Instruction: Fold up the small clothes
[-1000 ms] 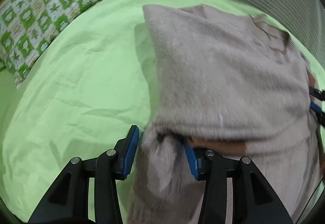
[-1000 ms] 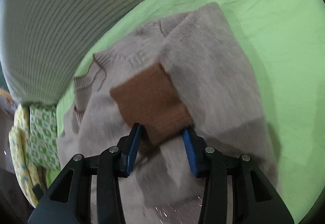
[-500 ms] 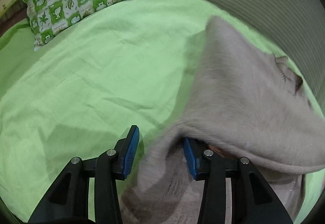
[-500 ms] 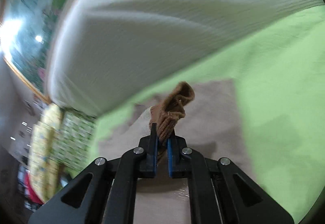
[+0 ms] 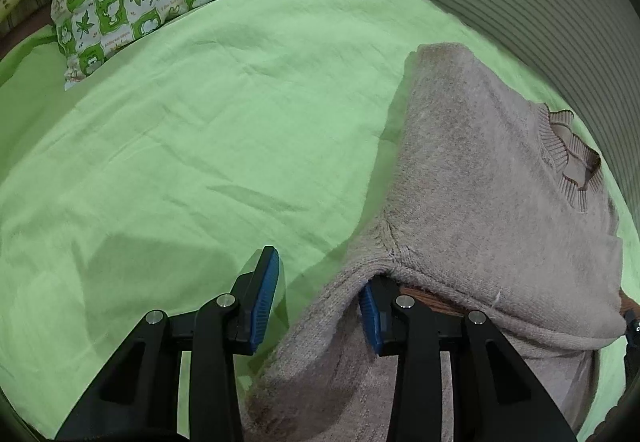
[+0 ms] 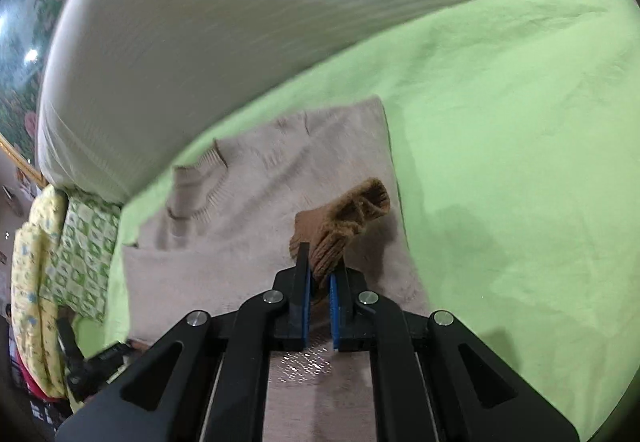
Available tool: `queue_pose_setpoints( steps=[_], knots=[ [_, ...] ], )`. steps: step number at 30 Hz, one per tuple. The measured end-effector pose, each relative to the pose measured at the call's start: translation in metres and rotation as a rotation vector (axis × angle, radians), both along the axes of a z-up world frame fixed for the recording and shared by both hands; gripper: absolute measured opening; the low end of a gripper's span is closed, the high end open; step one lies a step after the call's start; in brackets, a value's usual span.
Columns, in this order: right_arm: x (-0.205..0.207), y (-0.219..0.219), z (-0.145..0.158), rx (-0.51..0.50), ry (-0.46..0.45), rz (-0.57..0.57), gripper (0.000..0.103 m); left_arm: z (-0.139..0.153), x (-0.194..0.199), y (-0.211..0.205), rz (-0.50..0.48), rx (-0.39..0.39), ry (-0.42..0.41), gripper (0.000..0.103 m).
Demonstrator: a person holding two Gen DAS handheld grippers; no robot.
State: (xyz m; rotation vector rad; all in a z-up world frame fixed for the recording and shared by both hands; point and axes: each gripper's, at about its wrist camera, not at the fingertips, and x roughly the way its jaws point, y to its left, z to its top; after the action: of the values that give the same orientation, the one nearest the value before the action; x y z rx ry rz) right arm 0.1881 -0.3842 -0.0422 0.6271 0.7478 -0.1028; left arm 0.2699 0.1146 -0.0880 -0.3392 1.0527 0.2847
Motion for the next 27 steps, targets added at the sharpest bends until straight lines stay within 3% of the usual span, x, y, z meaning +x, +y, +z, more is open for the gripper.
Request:
queue_pose_setpoints(
  steps=[3, 5, 12, 13, 16, 18, 19, 27],
  knots=[
    [-0.002, 0.005, 0.018, -0.040, -0.102, 0.028, 0.008, 0.000, -0.001, 0.002, 0.003, -0.006, -0.004, 0.041],
    [0.001, 0.006, 0.021, -0.068, -0.119, 0.039, 0.008, -0.002, -0.002, 0.001, 0.004, -0.003, -0.005, 0.041],
    [0.009, -0.008, -0.025, -0.048, 0.075, -0.008, 0.011, -0.008, -0.002, -0.001, -0.005, 0.011, 0.003, 0.041],
    [0.008, -0.010, -0.027, -0.051, 0.092, -0.020, 0.017, -0.008, -0.002, -0.001, -0.007, 0.012, 0.004, 0.041],
    [0.003, -0.016, -0.030, -0.024, 0.096, -0.036, 0.021, -0.007, -0.001, -0.002, -0.015, 0.016, 0.012, 0.043],
    [-0.001, -0.018, -0.025, -0.067, 0.115, -0.066, 0.036, -0.006, -0.001, -0.003, -0.019, 0.023, 0.019, 0.044],
    [-0.005, -0.019, -0.023, -0.073, 0.116, -0.080, 0.038, -0.006, -0.002, -0.003, -0.021, 0.027, 0.022, 0.045],
    [-0.035, -0.021, -0.009, -0.036, 0.100, -0.093, 0.039, -0.002, -0.017, 0.007, -0.002, 0.028, 0.039, 0.052]
  ],
)
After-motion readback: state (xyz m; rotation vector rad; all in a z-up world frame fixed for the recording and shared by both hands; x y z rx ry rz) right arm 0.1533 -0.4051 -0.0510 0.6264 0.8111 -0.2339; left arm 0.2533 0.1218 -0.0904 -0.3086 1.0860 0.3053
